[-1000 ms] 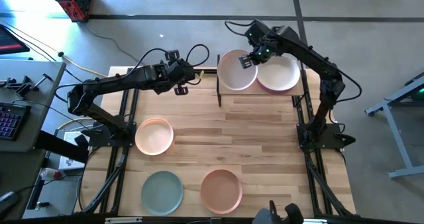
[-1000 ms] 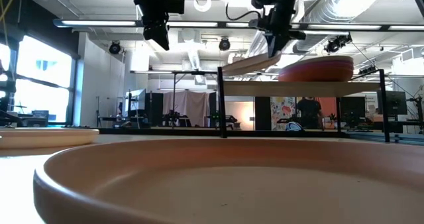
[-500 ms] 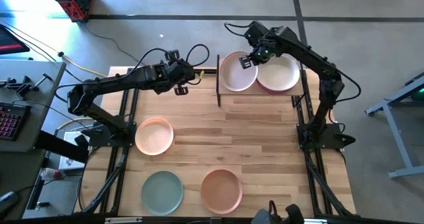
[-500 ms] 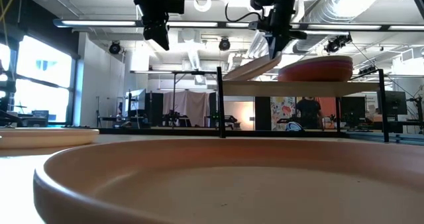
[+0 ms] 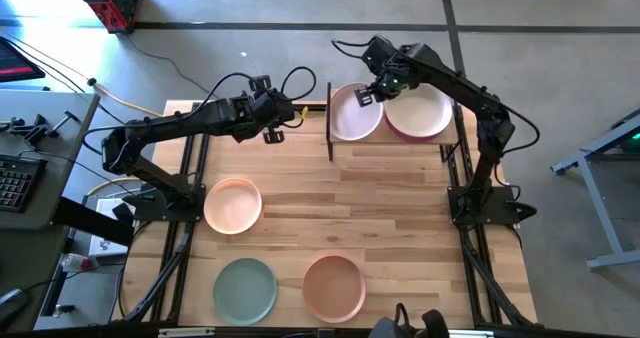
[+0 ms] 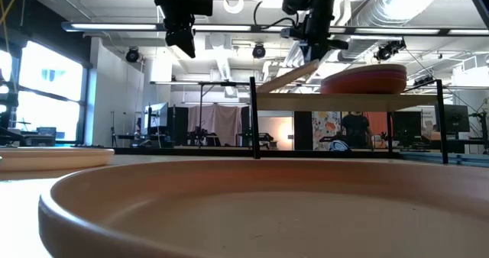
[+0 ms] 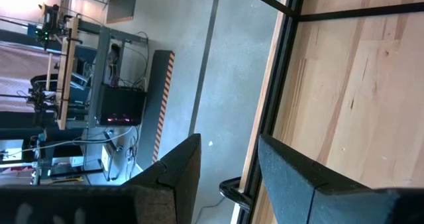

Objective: Place and stack plates onto a shelf
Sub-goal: Put the white plate on the shelf

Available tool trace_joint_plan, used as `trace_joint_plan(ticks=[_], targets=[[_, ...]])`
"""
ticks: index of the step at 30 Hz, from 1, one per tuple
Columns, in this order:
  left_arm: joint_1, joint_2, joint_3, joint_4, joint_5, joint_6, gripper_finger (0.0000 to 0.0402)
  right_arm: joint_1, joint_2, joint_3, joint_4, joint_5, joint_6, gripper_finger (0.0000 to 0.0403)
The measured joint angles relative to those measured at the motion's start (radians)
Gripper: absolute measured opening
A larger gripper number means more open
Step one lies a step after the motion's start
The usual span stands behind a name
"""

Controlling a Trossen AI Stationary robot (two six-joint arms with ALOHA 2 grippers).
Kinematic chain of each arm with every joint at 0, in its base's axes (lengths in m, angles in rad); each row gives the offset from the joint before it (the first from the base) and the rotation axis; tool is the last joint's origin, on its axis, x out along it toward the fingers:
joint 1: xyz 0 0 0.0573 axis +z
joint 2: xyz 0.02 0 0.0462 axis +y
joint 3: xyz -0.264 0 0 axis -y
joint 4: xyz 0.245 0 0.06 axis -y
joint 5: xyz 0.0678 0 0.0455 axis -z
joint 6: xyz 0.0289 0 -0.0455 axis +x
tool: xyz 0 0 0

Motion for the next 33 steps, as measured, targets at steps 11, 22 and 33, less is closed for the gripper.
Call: trace_joint_plan(ticks=[11, 22, 33], targets=[[0.000, 0.000, 0.000, 0.000, 0.000, 0.000, 0.0142, -0.005, 0.051, 0.000, -0.041, 0.003, -0.001, 0.0000], [0.000, 0.000, 0.000, 0.001, 0.000, 0.000, 0.0142, -0.018, 0.099, 0.000, -0.062, 0.000, -0.025, 0.0000], [0.000, 0.000, 0.000, 0.001, 0.000, 0.000, 0.0142, -0.027, 0.102, 0.000, -0.137, 0.027, -0.004, 0.0000]])
